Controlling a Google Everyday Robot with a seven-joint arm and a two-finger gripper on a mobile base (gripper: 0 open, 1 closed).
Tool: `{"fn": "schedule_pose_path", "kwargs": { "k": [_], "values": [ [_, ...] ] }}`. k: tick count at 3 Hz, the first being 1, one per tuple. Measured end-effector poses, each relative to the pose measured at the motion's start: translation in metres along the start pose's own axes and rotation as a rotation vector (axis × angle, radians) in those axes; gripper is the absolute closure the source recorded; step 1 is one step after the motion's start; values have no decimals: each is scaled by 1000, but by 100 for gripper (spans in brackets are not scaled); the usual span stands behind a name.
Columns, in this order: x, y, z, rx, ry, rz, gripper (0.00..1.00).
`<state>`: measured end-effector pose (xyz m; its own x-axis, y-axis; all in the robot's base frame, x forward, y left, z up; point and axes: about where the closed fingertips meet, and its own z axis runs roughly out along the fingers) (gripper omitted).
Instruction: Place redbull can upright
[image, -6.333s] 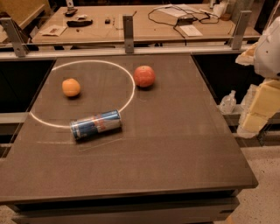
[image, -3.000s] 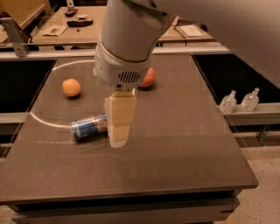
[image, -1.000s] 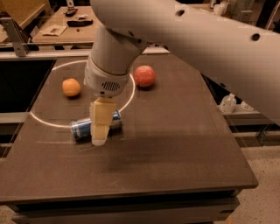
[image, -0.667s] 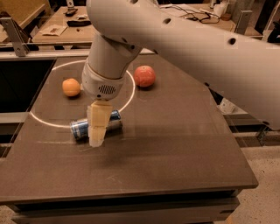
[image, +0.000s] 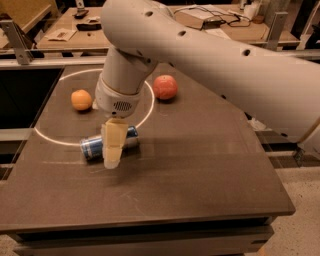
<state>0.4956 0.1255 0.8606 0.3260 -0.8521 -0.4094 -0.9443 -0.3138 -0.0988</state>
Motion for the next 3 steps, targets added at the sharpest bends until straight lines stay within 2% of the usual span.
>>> {"fn": "schedule_pose_path", "kwargs": {
  "k": [1,2,3],
  "values": [
    [7,13,8,-27,4,2,0],
    [13,25,16,-31,1,9,16],
    [15,27,10,8,-11,-24,41]
  ]
}}
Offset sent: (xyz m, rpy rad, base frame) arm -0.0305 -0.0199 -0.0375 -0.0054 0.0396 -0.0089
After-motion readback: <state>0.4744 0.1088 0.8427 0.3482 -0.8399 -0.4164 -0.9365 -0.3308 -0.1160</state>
